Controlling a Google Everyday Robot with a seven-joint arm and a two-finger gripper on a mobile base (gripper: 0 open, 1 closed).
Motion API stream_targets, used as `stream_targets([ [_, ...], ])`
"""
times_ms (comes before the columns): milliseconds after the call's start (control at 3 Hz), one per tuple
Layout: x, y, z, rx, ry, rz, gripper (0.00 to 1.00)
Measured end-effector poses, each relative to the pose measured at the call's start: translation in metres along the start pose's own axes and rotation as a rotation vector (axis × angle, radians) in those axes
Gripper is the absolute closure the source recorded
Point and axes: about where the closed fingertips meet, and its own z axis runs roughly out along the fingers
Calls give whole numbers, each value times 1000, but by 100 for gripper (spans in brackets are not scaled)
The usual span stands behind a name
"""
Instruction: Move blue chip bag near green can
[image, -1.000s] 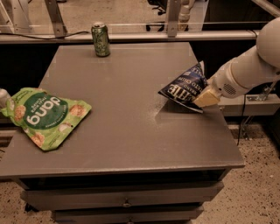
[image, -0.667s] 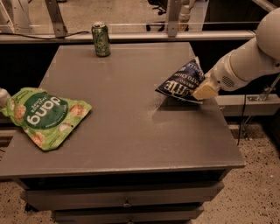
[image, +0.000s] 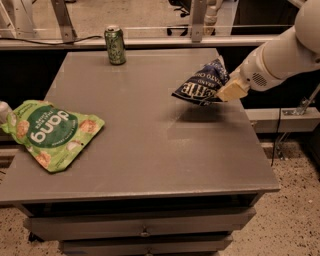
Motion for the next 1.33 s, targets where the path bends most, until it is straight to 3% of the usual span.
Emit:
stream_targets([
  [667, -63, -43, 54, 62, -144, -34, 100],
  [1333, -128, -60, 114, 29, -257, -62, 100],
])
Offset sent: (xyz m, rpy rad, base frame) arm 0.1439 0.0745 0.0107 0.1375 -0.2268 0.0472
